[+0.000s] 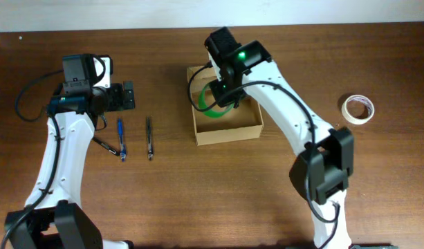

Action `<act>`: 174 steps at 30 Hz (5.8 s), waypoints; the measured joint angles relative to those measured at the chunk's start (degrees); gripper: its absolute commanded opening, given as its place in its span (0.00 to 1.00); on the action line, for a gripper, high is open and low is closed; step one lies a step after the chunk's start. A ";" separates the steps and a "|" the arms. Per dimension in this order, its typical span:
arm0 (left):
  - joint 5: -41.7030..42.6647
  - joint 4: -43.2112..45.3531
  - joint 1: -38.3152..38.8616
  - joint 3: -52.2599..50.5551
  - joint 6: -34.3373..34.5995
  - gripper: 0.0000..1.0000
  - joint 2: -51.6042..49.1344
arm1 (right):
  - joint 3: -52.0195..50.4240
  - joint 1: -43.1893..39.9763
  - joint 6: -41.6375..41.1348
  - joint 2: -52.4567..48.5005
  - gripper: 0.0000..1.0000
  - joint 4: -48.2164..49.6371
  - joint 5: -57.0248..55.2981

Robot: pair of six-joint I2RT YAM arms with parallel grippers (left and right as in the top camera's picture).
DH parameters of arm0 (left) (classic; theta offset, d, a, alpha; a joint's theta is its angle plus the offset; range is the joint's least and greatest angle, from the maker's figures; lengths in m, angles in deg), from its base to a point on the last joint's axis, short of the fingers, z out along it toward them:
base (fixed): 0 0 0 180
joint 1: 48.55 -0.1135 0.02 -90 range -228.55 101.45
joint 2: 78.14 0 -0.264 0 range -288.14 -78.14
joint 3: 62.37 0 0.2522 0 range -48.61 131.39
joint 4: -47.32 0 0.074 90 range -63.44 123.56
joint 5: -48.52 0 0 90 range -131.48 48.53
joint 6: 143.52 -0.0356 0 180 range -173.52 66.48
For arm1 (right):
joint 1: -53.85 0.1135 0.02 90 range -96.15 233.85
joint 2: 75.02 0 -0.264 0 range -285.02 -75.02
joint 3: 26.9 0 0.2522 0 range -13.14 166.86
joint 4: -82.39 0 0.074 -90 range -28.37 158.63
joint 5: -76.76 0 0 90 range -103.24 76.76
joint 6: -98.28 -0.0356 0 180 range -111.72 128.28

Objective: Pack container
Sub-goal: 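Carry the green tape into the box and release it, then grasp the white masking tape roll with the right gripper, then lower the white tape into the box onto the green tape, release, then move the right gripper to the black marker and grasp it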

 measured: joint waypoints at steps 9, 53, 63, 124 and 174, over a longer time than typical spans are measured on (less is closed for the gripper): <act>0.00 0.00 0.00 -0.02 0.00 0.99 0.00 | -0.02 0.02 0.00 -8.63 0.04 0.87 0.39; 0.00 0.02 0.00 -0.02 0.02 0.99 0.00 | 11.34 -53.59 -12.17 14.19 0.55 -13.73 -4.09; 0.00 0.00 0.00 0.00 0.00 0.99 0.00 | -20.57 -54.75 -16.76 9.25 0.60 7.85 -1.03; 0.00 0.00 0.00 0.00 0.02 0.99 0.00 | -3.98 0.83 7.72 1.62 0.04 2.67 1.25; 0.00 -0.07 0.00 0.04 0.02 0.99 0.00 | -61.57 -39.54 -4.11 40.54 0.61 15.54 -0.15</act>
